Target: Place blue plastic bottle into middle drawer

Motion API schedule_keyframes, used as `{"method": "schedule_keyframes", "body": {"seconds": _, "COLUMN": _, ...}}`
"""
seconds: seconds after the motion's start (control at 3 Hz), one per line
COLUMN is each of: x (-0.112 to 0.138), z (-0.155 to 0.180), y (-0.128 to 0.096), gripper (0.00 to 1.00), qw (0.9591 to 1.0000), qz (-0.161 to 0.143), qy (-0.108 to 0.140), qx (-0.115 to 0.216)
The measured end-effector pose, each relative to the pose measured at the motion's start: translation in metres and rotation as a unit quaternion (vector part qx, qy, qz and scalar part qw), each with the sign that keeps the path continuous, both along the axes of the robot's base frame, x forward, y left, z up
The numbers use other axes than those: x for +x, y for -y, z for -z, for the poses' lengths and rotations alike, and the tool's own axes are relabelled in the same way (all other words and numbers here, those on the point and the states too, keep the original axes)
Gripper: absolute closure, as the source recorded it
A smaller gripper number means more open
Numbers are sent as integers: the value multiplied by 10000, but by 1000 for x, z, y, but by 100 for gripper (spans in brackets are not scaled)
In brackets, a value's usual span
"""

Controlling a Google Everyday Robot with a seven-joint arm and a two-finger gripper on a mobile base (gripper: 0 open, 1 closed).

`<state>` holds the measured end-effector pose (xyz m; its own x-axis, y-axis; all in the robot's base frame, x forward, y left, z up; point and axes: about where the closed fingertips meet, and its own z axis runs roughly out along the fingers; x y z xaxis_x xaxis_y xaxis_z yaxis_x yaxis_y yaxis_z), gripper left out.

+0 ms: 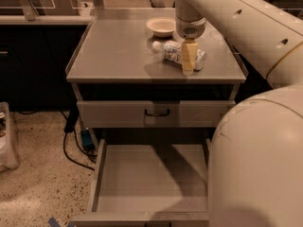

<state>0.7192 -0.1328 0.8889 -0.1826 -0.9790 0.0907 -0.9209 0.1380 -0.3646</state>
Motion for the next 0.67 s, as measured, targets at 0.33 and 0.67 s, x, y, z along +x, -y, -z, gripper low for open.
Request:
{"method": "schedule_keyframes", "body": {"seconds": 0.33, "x": 21, "z": 2, "y": -19, "gripper": 0, "qw": 9996, "qz": -235, "qy": 159, "qx": -79}}
{"method": "schedule_keyframes", "body": {"seconds": 0.67, "x": 34, "z": 13, "y": -30, "gripper": 0, "qw": 9991, "qz": -388, "qy": 83, "qx": -141}}
